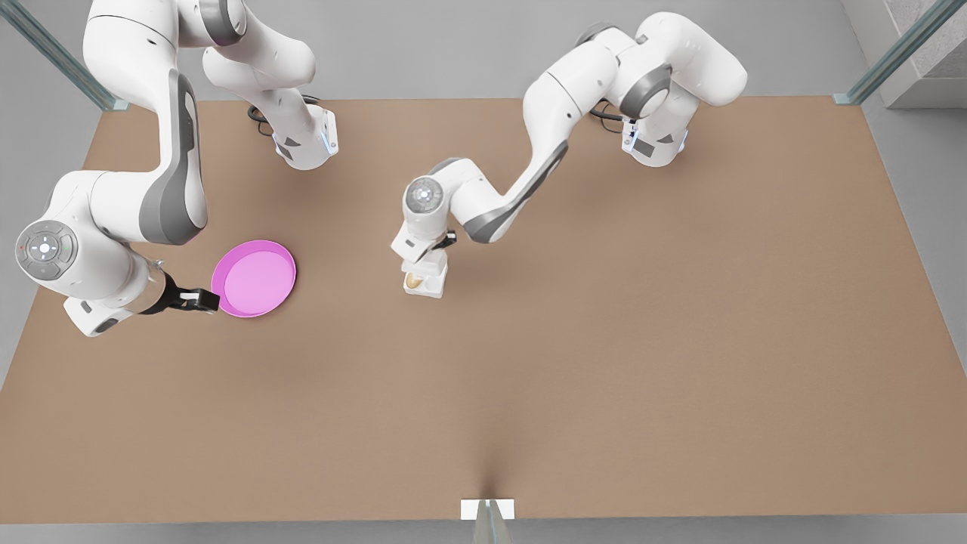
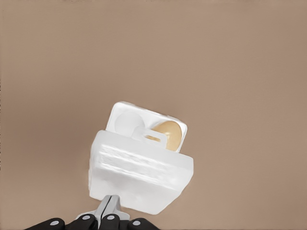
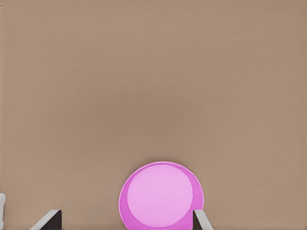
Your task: Pack egg into the box and close the box lid
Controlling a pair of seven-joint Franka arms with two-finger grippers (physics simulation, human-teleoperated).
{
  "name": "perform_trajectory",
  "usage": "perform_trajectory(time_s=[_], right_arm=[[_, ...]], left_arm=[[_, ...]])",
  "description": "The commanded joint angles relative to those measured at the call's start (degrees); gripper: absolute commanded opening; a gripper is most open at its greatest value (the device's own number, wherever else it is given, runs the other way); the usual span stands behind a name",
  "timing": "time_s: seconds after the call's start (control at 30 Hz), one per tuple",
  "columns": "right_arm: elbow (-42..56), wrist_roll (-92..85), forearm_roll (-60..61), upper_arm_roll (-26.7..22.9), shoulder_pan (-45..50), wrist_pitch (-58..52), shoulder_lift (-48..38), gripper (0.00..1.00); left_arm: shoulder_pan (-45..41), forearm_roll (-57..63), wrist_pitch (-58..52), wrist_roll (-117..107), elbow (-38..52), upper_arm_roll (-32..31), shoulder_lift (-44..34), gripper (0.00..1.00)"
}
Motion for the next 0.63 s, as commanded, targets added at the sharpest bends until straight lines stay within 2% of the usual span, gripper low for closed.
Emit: perform_trajectory(time_s=[0.0,0.03,0.07,0.13,0.23,0.27,0.3,0.33,0.37,0.4,0.43,0.6], right_arm=[[0.03,-1.5,0.0,0.0,0.07,0.12,-0.06,1.0],[0.73,-1.5,0.0,0.0,0.07,-0.06,-0.06,1.0],[0.73,-1.5,0.0,0.0,0.07,-0.06,-0.06,1.0],[0.82,-1.5,0.0,0.0,0.07,-0.06,-0.06,1.0],[0.82,-1.5,0.09,0.0,-0.01,-0.06,-0.06,1.0],[0.82,-1.5,0.36,0.0,-0.01,0.03,-0.06,1.0],[0.82,-1.5,0.53,0.0,-0.01,0.12,0.02,1.0],[0.82,-1.41,0.62,0.0,-0.01,0.38,0.02,1.0],[0.82,-1.41,0.53,0.0,-0.1,0.47,0.11,1.0],[0.91,-1.41,0.71,-0.09,-0.1,0.47,0.2,1.0],[0.91,-1.41,0.79,-0.09,-0.1,0.47,0.29,1.0],[1.96,-1.5,0.88,-0.09,-0.1,0.21,0.38,1.0]], left_arm=[[0.38,0.13,1.34,-3.97,0.02,0.42,0.22,0.21],[0.55,0.13,0.73,-3.97,0.19,1.21,-0.57,0.45],[1.6,-0.04,-5.77,-3.18,2.3,2.09,-5.4,1.0],[10.82,0.13,-20.96,19.19,2.92,2.35,-14.27,1.0],[13.03,-1.97,-34.78,59.3,2.21,29.6,-20.44,1.0],[21.89,-0.4,-34.7,61.07,-1.64,23.38,-25.43,1.0],[34.08,11.53,-34.26,59.93,-6.82,6.28,-31.23,1.0],[41.68,13.4,-33.99,57.03,-10.25,-0.89,-35.36,1.0],[45.72,13.93,-31.45,57.11,-15.79,-3.27,-40.2,1.0],[45.99,15.25,-31.18,57.11,-19.23,-3.36,-44.43,1.0],[46.08,15.25,-33.2,56.94,-19.23,-3.36,-46.01,1.0],[45.99,15.25,-34.08,56.41,-19.32,-3.36,-45.92,1.0]])
